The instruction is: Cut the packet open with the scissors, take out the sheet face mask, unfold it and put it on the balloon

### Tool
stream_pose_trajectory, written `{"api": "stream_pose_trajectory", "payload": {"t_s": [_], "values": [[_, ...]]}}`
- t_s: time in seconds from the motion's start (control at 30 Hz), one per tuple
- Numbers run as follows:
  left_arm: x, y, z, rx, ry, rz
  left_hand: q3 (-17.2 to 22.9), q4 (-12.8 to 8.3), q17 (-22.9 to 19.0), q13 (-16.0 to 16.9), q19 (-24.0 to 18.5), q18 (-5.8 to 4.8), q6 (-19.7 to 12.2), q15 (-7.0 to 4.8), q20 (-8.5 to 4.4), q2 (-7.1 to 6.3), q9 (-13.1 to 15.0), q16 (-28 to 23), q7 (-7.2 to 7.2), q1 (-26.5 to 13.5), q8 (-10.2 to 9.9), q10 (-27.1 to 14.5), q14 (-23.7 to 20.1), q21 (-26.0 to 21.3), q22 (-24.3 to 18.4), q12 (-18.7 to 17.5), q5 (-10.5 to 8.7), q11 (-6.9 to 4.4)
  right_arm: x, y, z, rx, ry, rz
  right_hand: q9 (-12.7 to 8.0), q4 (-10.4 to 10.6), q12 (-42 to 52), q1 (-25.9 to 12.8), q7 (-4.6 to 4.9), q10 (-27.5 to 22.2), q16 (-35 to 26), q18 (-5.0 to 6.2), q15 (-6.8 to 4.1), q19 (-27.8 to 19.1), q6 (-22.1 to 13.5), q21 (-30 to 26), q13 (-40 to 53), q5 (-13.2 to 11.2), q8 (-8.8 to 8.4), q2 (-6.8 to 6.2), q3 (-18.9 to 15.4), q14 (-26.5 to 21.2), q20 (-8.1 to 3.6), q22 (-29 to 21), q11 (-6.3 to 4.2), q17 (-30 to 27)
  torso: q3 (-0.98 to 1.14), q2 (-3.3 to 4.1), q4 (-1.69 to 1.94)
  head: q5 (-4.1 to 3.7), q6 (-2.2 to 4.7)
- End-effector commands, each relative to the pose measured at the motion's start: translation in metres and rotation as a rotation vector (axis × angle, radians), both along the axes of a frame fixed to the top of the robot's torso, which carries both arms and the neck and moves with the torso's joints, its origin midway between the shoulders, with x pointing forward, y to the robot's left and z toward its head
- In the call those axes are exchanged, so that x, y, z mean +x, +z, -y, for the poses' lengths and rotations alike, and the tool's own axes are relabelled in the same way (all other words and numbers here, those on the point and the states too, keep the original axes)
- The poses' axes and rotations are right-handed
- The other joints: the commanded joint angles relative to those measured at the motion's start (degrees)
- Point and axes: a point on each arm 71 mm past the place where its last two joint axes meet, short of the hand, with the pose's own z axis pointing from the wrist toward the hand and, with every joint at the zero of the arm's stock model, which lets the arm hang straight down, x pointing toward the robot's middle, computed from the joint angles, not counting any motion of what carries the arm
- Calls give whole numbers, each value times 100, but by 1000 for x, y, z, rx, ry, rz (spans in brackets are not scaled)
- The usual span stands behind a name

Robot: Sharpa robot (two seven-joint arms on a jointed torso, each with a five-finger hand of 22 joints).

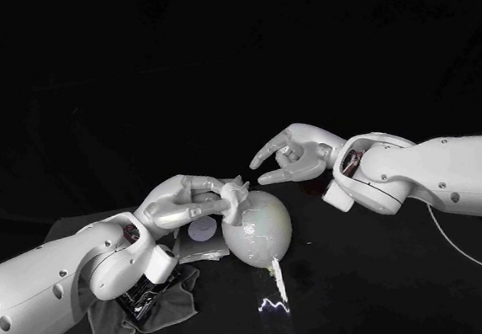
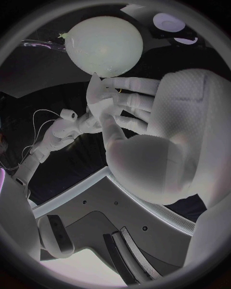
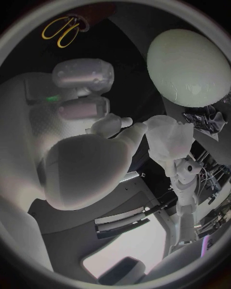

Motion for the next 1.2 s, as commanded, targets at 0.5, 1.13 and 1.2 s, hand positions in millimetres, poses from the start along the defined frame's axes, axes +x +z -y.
{"api": "stream_pose_trajectory", "payload": {"t_s": [0.5,1.13,1.2], "values": [[-1,2,1,-1,-16,22,-43,-29,-9,4,-21,19,-9,48,3,73,365,8,9,45,14,4,-15,24,5,-21,39,76,-16,11,-20,-220,186,323,-55,-169,1095,-243,-98,453,87,-110,-97,375,-98,237,1225,-2,-173,-89,101,597,-93,1373,-157,1492,-5,0,0,54,-53],[-4,1,4,62,-44,71,-53,-47,-12,7,-10,23,-13,68,1,79,369,15,32,60,30,34,-13,40,13,-16,39,106,-10,11,-30,-206,164,309,-60,-214,1287,-276,-59,567,87,-134,-45,430,-78,345,1389,-22,-218,40,230,597,-43,1405,-110,1492,-5,0,5,62,-73],[-4,1,5,63,-46,71,-53,-47,-12,7,-10,23,-13,68,1,79,369,15,32,60,30,34,-13,40,13,-16,39,106,-9,11,-33,-216,170,312,-64,-230,1283,-273,-69,563,87,-133,-55,428,-100,343,1387,-23,-232,19,226,597,-48,1405,-122,1492,-6,1,4,61,-82]]}}
